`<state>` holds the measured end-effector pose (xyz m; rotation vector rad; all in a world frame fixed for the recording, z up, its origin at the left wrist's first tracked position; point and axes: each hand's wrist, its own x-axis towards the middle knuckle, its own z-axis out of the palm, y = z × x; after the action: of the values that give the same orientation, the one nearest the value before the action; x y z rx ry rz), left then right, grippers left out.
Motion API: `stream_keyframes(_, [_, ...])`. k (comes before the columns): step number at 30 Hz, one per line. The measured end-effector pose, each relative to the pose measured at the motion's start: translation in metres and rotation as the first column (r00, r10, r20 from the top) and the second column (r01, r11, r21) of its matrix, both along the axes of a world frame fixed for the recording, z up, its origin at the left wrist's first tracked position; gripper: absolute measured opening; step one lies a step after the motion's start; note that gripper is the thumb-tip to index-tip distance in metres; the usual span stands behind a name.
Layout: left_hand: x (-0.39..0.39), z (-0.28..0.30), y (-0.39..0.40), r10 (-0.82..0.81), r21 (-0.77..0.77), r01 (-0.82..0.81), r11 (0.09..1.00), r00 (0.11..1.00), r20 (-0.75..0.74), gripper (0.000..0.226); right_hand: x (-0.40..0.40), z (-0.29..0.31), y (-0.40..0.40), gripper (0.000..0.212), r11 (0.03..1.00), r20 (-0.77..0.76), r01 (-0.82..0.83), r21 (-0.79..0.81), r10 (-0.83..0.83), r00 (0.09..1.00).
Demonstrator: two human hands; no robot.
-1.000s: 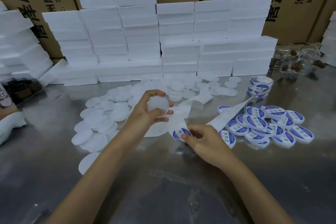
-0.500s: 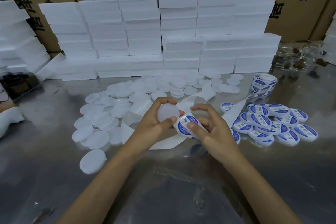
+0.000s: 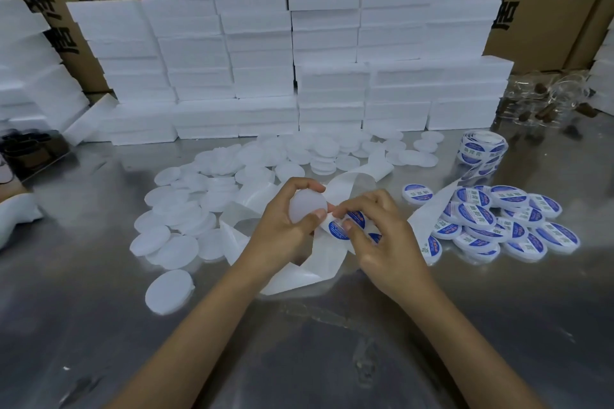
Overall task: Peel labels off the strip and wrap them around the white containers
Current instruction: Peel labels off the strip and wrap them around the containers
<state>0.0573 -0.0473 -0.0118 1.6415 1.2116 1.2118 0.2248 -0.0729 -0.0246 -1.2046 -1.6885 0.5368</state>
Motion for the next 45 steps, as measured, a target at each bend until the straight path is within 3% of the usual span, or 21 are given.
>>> stream_keyframes(6, [0.001,-0.006,0.004,0.077,0.071,-0.068,0.995,0.988,-0.137,0.030,-0.001,0.009,-0.003,0.021,0.988,-0.033,0.058,0.143,-0.053,0.998])
stream_keyframes(15, [-0.003,-0.008,0.006,0.126,0.120,-0.116,0.986,0.988,-0.087,0.031,0.006,0.023,-0.006,0.024,0.980,-0.267,0.089,0.178,-0.039,0.963])
stream_keyframes(18, [-0.001,0.000,0.004,0.125,0.126,-0.128,0.984,0.992,0.026,0.022,0.009,0.027,-0.006,0.029,0.996,-0.414,0.033,0.077,0.002,0.910])
stream_keyframes(20, [0.004,0.011,0.003,0.097,0.065,-0.111,0.992,0.975,0.199,0.010,0.009,0.029,-0.007,0.023,0.999,-0.520,-0.041,-0.005,0.033,0.854])
stream_keyframes(24, [0.011,0.025,-0.004,-0.042,-0.034,0.069,0.997,0.861,0.506,0.042,0.006,0.033,-0.010,0.017,0.969,-0.656,-0.208,-0.134,0.070,0.751])
stream_keyframes(27, [0.019,0.025,-0.012,-0.143,-0.078,0.241,0.967,0.775,0.616,0.058,0.000,0.035,-0.013,0.016,0.963,-0.665,-0.234,-0.133,0.088,0.741])
stream_keyframes(31, [0.029,0.020,-0.018,-0.186,-0.154,0.349,0.924,0.764,0.618,0.068,-0.005,0.036,-0.013,0.018,0.981,-0.622,-0.145,-0.130,0.033,0.782])
stream_keyframes(45, [0.032,0.015,-0.018,-0.200,-0.165,0.364,0.917,0.775,0.599,0.068,-0.005,0.035,-0.012,0.019,0.984,-0.620,-0.075,-0.161,-0.042,0.783])
